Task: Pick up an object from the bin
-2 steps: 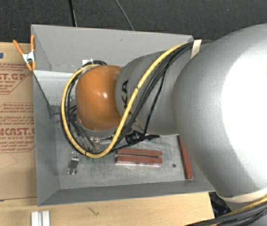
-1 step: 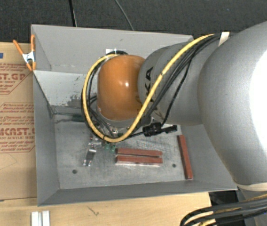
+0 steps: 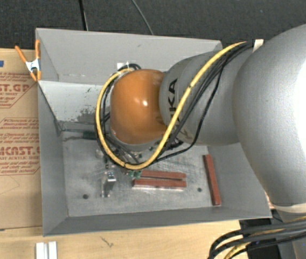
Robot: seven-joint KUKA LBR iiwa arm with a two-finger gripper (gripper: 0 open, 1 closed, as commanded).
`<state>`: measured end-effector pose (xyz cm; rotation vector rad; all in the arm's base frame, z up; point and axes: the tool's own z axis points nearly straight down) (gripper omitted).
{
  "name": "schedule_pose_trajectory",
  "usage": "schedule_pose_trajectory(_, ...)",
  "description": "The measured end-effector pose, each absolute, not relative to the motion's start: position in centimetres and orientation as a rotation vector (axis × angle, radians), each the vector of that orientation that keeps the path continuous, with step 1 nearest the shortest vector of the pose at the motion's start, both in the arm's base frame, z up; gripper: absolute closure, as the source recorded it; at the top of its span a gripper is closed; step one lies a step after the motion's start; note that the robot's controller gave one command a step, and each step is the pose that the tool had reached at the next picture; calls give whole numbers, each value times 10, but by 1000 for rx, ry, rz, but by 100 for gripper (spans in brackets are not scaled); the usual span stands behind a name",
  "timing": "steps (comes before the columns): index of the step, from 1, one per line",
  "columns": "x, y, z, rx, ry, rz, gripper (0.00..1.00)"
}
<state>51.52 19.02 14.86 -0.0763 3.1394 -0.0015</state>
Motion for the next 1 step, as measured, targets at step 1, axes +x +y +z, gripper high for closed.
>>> schedule_pose_trajectory(1,534,154,111,357,3120,3,0)
